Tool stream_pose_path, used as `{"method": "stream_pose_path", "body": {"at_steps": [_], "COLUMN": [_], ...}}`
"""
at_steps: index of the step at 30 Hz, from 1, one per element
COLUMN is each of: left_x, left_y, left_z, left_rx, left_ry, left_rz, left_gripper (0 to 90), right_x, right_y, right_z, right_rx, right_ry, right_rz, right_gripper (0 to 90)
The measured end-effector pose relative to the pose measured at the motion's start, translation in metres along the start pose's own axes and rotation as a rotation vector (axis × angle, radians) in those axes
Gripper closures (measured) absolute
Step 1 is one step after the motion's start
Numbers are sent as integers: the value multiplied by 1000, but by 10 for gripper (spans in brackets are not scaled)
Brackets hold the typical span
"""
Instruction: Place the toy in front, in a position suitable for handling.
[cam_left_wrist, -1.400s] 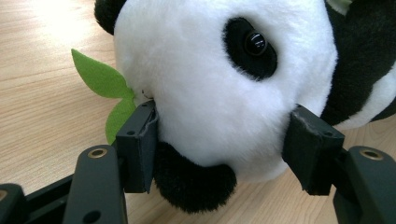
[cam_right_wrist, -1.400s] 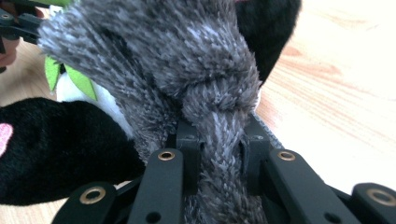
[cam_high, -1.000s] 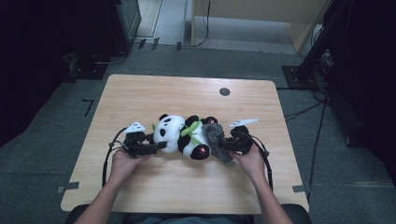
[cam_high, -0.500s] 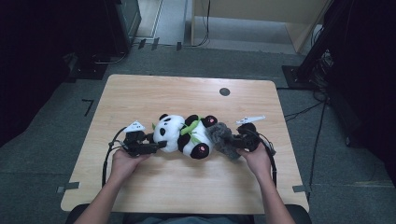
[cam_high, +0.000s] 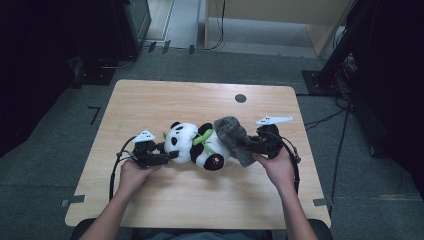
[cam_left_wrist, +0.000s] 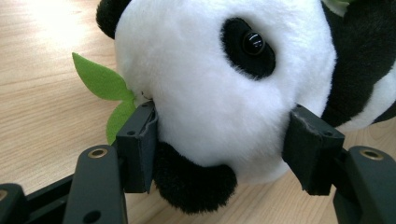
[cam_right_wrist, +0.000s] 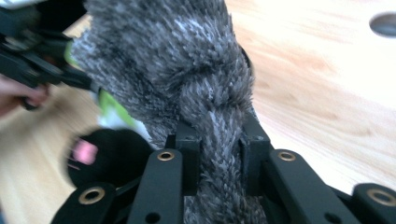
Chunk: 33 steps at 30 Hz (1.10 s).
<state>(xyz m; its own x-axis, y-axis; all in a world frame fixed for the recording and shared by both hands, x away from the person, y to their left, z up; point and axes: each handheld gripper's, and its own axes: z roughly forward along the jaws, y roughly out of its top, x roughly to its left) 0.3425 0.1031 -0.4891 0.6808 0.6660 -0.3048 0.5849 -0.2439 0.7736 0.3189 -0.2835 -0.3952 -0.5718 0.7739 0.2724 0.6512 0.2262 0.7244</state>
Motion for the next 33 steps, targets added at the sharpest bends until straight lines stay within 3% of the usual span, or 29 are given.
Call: {"method": "stream_pose_path", "body": {"at_steps": [4,7,15,23,29,33], "left_x": [0,-1,-1,-1,-2,-2], "left_y": [0,0,0,0,0,0], "left_z": [0,0,0,0,0,0], "left_rx": [-5,-6,-8,-10,-16,-13], "left_ry": [7,9,12,14,19,20], "left_rz": [12,14,17,20,26,29], "left_gripper": [343,341,335,335,335,335], "right_x": [22,35,64,83,95,101], "right_y": [12,23,61,86,97,98], "right_z": [-4,-2,19,54,91,117], "right_rx": [1,3,32,61,102,147], "right_ry": [15,23,59,101,146,143], "right_rz": [-46,-51,-106,-127,-125,-126], "right_gripper": [747,747,746,740,741,737]}}
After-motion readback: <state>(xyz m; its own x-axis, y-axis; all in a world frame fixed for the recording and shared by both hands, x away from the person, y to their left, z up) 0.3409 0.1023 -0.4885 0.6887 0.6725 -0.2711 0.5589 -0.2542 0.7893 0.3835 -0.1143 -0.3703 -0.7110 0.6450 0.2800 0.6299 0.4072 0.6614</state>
